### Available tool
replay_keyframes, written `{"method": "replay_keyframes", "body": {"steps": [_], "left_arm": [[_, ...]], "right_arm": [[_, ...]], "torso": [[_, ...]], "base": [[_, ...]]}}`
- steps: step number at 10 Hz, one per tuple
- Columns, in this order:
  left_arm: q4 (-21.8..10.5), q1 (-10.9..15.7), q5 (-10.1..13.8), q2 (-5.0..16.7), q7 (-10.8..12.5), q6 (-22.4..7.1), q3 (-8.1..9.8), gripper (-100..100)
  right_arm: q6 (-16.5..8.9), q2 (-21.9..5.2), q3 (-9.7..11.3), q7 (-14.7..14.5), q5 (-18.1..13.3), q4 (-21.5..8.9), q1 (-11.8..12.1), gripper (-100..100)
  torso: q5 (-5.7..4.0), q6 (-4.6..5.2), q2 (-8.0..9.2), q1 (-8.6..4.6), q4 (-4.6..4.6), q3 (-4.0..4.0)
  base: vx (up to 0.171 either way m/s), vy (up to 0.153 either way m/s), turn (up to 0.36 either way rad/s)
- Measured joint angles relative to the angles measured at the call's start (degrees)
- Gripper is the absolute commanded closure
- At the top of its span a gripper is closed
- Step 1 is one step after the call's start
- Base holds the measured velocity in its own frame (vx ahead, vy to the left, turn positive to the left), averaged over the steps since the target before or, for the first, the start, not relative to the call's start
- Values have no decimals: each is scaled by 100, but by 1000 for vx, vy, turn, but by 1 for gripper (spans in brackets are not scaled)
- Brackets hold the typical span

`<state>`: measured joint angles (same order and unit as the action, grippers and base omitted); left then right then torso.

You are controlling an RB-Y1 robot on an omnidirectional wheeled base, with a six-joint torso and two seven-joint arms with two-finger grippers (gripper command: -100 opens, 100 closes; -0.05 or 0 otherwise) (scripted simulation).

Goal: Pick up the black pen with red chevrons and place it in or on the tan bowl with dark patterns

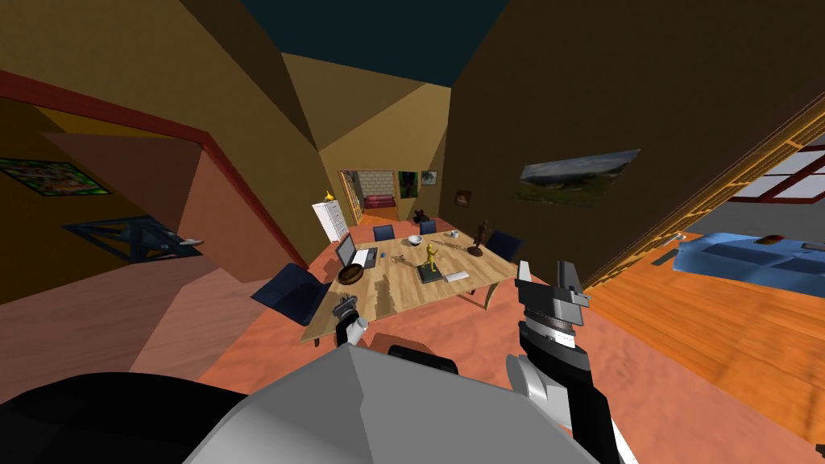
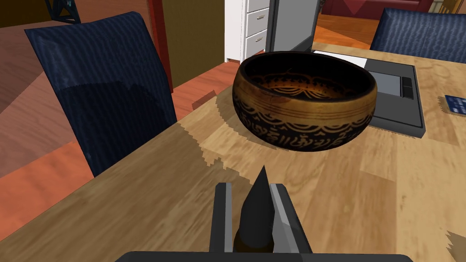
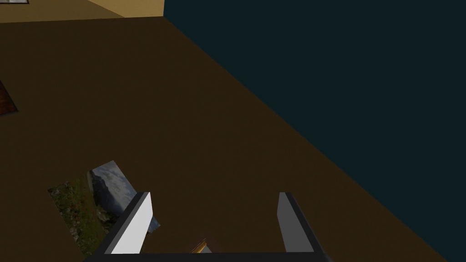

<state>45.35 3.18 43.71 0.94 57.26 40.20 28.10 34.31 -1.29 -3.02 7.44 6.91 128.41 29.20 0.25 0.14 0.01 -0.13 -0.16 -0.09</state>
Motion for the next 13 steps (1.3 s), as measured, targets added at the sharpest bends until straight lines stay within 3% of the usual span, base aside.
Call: {"method": "replay_keyframes", "body": {"steps": [1,2,3,7,8,10,11,13], "left_arm": [[-118,52,-18,62,55,9,36,100],[-139,58,-20,68,73,20,37,0],[-137,57,-20,67,72,19,37,100],[-227,301,243,517,148,-39,154,100],[-113,354,400,601,125,-134,250,100],[-267,522,577,772,239,-109,301,100],[-537,684,670,962,399,-50,297,100],[-402,784,914,1049,353,-151,447,100]], "right_arm": [[0,0,-1,0,0,0,1,0],[0,-1,-1,0,0,0,1,0],[0,-1,-1,0,0,0,1,0],[0,-1,-1,0,0,0,0,0],[0,-1,-1,0,0,0,-1,0],[0,-1,-1,0,0,0,-1,0],[0,-1,-1,0,0,0,-1,0],[0,-2,-1,0,0,0,0,0]], "torso": [[3,-2,-7,14,-2,-4],[5,-3,-12,26,-3,-7],[6,-3,-15,34,-3,-9],[6,2,4,46,5,4],[6,10,14,41,9,11],[10,12,20,41,11,14],[10,5,22,46,12,16],[13,6,17,51,14,16]], "base": [[-6,-18,-1],[0,0,0],[-36,-2,-129],[-68,13,-212],[-83,16,-161],[-104,7,-298],[-88,24,-224],[-60,19,-207]]}}
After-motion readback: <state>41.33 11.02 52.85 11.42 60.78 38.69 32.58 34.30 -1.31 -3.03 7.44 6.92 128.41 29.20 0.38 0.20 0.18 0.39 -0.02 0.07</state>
